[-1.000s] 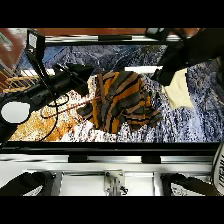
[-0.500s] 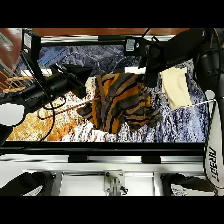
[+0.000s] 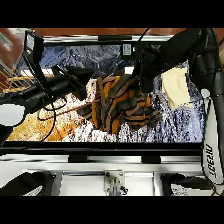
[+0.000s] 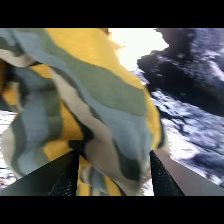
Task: Fold the shirts.
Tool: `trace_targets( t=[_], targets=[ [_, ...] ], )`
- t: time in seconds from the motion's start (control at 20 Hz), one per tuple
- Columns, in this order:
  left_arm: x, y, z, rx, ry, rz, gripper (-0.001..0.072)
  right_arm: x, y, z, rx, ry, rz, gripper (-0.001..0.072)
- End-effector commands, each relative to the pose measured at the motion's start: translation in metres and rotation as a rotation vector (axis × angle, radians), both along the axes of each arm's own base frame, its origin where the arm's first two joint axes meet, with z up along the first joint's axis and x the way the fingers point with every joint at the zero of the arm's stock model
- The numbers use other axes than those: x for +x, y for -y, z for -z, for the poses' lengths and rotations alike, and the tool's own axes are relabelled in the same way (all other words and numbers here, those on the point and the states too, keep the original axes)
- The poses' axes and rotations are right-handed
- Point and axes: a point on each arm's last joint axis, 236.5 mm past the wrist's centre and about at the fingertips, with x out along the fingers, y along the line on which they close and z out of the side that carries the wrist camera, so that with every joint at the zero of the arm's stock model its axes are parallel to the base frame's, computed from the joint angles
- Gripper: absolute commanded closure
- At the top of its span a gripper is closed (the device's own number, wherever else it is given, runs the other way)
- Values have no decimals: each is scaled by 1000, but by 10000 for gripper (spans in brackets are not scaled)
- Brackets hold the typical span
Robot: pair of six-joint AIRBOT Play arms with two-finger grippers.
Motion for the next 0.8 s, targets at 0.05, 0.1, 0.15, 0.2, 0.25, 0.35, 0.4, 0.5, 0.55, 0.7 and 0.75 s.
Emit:
trace_targets(
  t=[0.05,0.1,0.15,0.2,0.25,0.35,0.4,0.5,0.55,0.7,0.75],
  targets=[
    [1,-1,-3,-6,9,-7,655,-15,-19,13,-7,-58,-63,179],
    [3,-2,-5,-12,16,-14,655,-16,-22,17,-19,-62,-72,351],
    [3,-2,-6,-14,20,-17,655,-16,-23,20,-31,-63,-77,538],
    [4,-3,-7,-14,24,-19,655,-17,-24,21,-30,-66,-77,634],
    [5,-4,-6,-12,23,-21,654,-18,-24,21,-33,-74,-76,637],
    [13,-10,0,17,32,-43,649,-20,-22,19,-30,-86,-57,638],
    [18,-16,2,37,39,-60,646,-21,-22,17,-25,-84,-52,638],
    [31,-32,6,85,61,-102,591,-25,-23,8,-5,-88,-28,639],
    [36,-41,8,112,76,-124,450,-28,-25,3,11,-89,-25,640],
    [42,-54,16,145,53,-143,189,-36,-34,-8,65,-108,-28,643],
    [39,-53,23,160,29,-131,159,-38,-36,-10,77,-116,-23,643]
  ],
)
